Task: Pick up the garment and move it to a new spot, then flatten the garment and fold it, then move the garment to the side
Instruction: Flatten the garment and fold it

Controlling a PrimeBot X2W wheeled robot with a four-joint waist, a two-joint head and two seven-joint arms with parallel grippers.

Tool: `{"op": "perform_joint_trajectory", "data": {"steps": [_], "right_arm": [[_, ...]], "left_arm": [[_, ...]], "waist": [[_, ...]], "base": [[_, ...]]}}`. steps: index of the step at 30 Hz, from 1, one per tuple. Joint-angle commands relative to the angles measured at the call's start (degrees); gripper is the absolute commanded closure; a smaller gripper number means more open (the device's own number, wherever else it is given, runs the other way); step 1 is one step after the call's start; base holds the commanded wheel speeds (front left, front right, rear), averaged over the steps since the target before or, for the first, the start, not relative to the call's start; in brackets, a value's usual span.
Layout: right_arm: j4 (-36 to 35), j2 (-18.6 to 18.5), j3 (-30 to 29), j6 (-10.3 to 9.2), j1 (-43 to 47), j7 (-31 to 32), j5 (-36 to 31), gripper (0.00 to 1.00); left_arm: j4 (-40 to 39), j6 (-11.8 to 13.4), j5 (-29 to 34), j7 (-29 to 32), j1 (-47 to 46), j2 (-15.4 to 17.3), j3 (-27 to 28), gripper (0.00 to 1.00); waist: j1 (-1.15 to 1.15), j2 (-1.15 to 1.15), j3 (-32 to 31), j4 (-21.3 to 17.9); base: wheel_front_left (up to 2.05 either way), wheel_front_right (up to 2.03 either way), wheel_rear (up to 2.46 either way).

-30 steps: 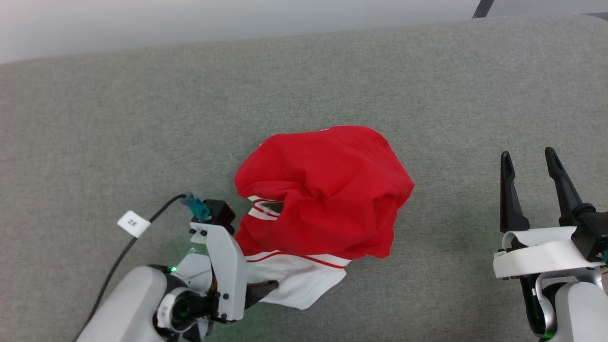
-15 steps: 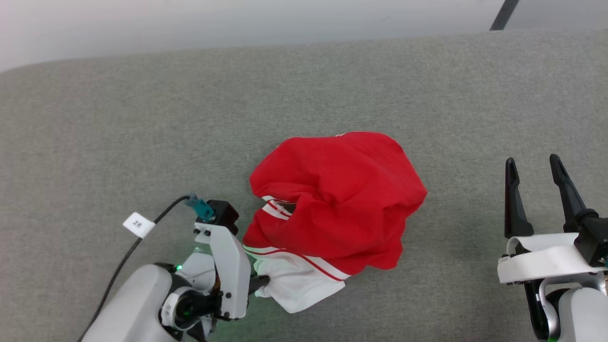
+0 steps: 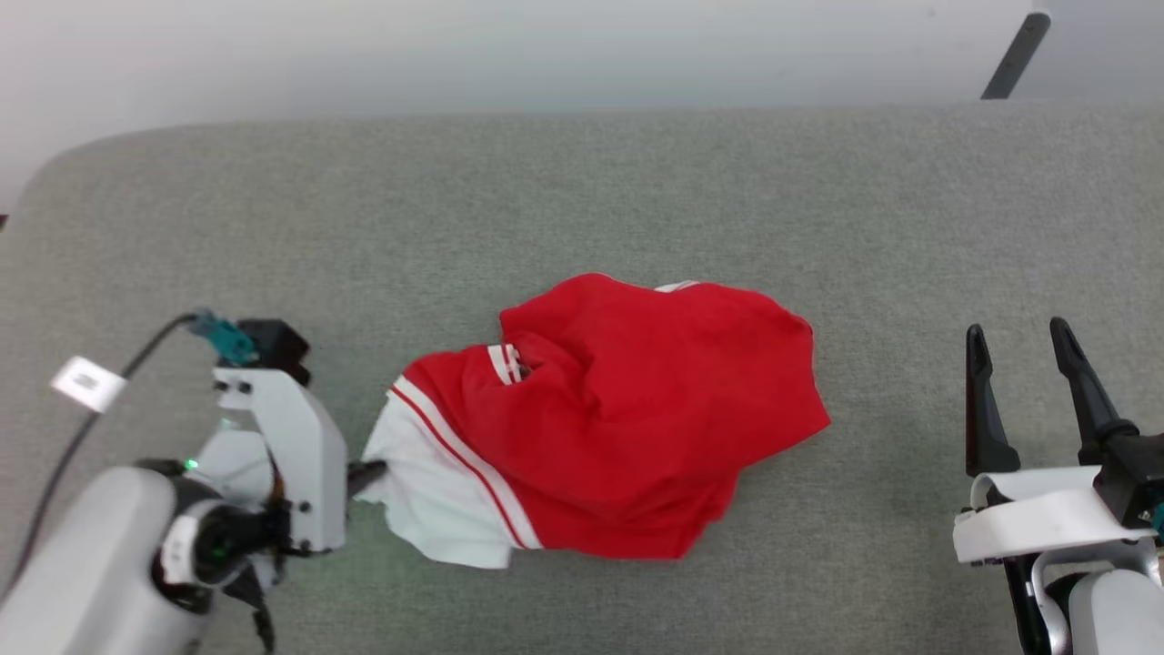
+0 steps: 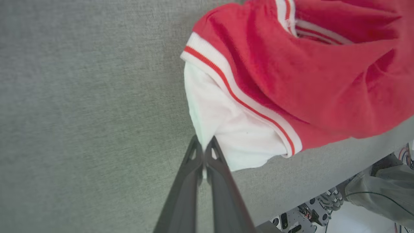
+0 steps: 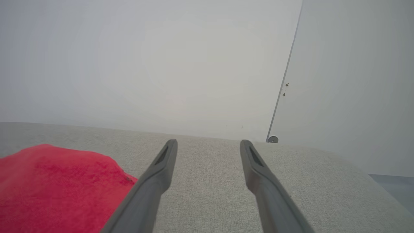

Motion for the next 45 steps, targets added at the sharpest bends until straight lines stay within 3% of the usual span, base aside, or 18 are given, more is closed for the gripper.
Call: {"op": "perform_joint_trajectory", "data": {"steps": [1, 14, 20, 29, 30, 34, 35, 45], "right_arm": [[0.10, 0.12, -0.10, -0.02, 0.75, -0.04, 0.08, 0.00], [0.36, 0.12, 0.89, -0.02, 2.82, -0.04, -0.19, 0.00], [0.47, 0.13, 1.48, -0.02, 3.77, -0.04, 0.27, 0.00], [1.32, 0.12, 2.41, -0.02, 3.58, -0.04, 0.91, 0.00], [1.41, 0.13, 2.55, -0.02, 3.53, -0.04, 0.91, 0.00], [1.79, 0.06, 2.96, -0.02, 3.40, -0.04, 0.85, 0.00], [1.90, 0.00, 3.03, -0.02, 3.38, -0.04, 0.84, 0.00], [2.80, -1.02, 3.76, -0.02, 4.19, -0.04, 1.47, 0.00]], "left_arm": [[-0.86, 0.54, -0.18, 0.31, -0.04, 0.83, 0.62, 1.00], [-0.16, 3.41, 2.29, -0.20, 4.97, 10.40, 5.44, 1.00], [4.17, 4.11, 2.91, -2.55, 7.05, 11.10, 6.45, 1.00], [9.43, 3.20, 2.54, -6.59, 7.42, 8.75, 6.48, 1.00], [9.63, 2.75, 2.80, -7.41, 7.11, 8.51, 6.54, 0.95], [9.50, 1.85, 3.31, -10.57, 6.07, 8.09, 7.07, 0.11], [9.24, 1.68, 3.54, -11.32, 5.96, 8.09, 7.18, 0.02], [3.48, -0.30, 4.35, -20.62, 8.56, 6.29, 8.65, 0.00]], "waist": [[0.00, 0.00, -0.59, 0.62], [0.00, 0.00, -2.66, 1.29], [0.00, 0.00, -2.98, 0.93], [0.00, 0.00, -2.60, 0.41], [0.00, 0.00, -2.59, 0.48], [0.00, 0.00, -2.86, 1.00], [0.00, 0.00, -3.00, 1.20], [0.00, 0.00, -6.28, 4.43]], "base": [[0.00, 0.00, 0.00], [0.00, 0.00, 0.00], [0.00, 0.00, 0.00], [0.00, 0.00, 0.00], [0.00, 0.00, 0.00], [0.00, 0.00, 0.00], [0.00, 0.00, 0.00], [0.00, 0.00, 0.00]]}}
